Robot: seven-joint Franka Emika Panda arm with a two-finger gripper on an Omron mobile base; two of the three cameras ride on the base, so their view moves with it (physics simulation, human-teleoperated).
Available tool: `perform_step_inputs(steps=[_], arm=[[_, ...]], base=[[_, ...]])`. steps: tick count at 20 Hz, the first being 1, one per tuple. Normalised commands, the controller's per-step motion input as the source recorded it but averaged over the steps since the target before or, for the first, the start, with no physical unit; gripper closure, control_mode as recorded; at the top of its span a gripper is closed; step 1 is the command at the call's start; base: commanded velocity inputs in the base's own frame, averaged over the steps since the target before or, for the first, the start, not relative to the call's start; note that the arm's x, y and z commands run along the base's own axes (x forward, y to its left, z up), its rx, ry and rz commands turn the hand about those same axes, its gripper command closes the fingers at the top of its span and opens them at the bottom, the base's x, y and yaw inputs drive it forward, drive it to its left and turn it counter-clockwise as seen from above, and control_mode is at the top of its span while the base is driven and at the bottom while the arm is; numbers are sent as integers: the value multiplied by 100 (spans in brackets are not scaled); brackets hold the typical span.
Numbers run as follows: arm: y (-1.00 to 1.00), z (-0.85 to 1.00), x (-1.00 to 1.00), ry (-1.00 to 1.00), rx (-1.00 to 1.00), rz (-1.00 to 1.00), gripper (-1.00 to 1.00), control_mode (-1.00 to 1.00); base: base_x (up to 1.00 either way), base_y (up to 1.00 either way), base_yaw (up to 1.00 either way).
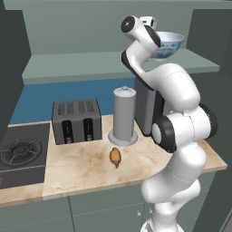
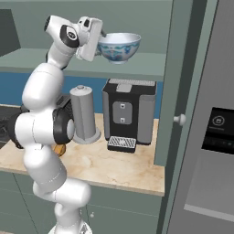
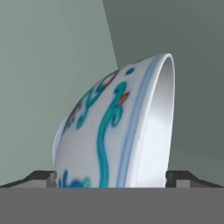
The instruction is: Retrieve the bowl from the cabinet, then place the raw meat into the bowl to avoid contamination.
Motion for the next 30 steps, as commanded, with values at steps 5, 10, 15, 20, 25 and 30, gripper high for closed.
perform_step_inputs(steps=[5, 10, 15, 20, 25, 30], arm=[[0, -11, 0, 0, 0, 0, -100, -100], [0, -12, 0, 0, 0, 0, -100, -100], [0, -8, 0, 0, 0, 0, -100, -100], [0, -11, 0, 0, 0, 0, -100, -100], [0, -16, 0, 1, 0, 0, -100, -100], [0, -17, 0, 1, 0, 0, -100, -100]], base=[[0, 0, 0], [0, 0, 0], [0, 0, 0], [0, 0, 0], [0, 0, 0], [0, 0, 0]])
